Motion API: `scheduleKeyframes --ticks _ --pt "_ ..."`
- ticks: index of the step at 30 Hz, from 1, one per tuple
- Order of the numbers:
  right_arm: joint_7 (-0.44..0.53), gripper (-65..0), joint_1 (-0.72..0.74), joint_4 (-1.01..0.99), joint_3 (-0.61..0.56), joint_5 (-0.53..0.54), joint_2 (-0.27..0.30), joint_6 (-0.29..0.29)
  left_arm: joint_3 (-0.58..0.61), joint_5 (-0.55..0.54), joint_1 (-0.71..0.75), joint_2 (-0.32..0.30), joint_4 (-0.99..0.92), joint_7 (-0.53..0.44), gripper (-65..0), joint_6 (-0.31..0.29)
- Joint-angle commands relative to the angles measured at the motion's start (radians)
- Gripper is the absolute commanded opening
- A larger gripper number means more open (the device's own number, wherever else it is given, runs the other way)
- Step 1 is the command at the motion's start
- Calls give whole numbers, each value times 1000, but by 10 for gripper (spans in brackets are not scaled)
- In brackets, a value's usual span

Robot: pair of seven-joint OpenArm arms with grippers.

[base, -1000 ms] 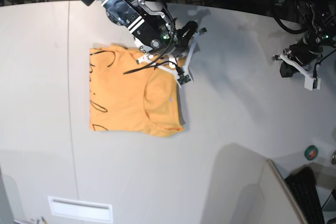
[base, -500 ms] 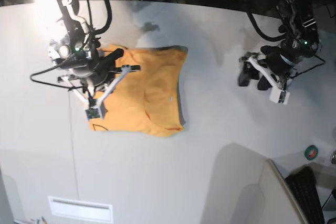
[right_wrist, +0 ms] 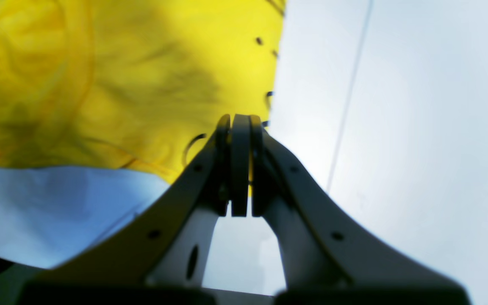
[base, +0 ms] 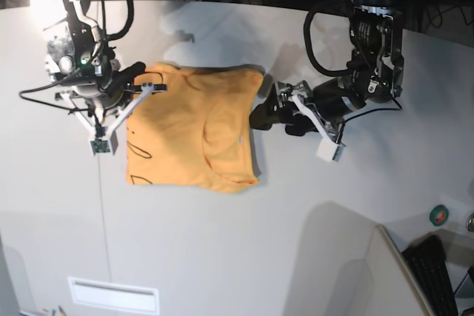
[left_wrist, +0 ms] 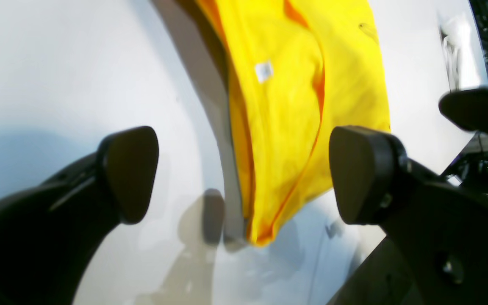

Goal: Layout the t-shirt on the table in an organized manner, then fold the t-shirt properly
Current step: 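Grasp the shirt's collar edge with both grippers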

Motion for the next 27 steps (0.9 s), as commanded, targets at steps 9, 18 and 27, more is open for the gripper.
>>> scheduleKeyframes --ticks 9,18,27 --pt "14 -650 2 17 5 -2 4 2 166 -20 -84 36 -146 -151 -48 37" --pt "89 -650 -49 17 62 0 3 2 262 -20 -87 34 -253 -278 -51 145" --pt "132 -650 -105 17 189 0 -7 134 264 -20 -144 34 -382 -281 -392 171"
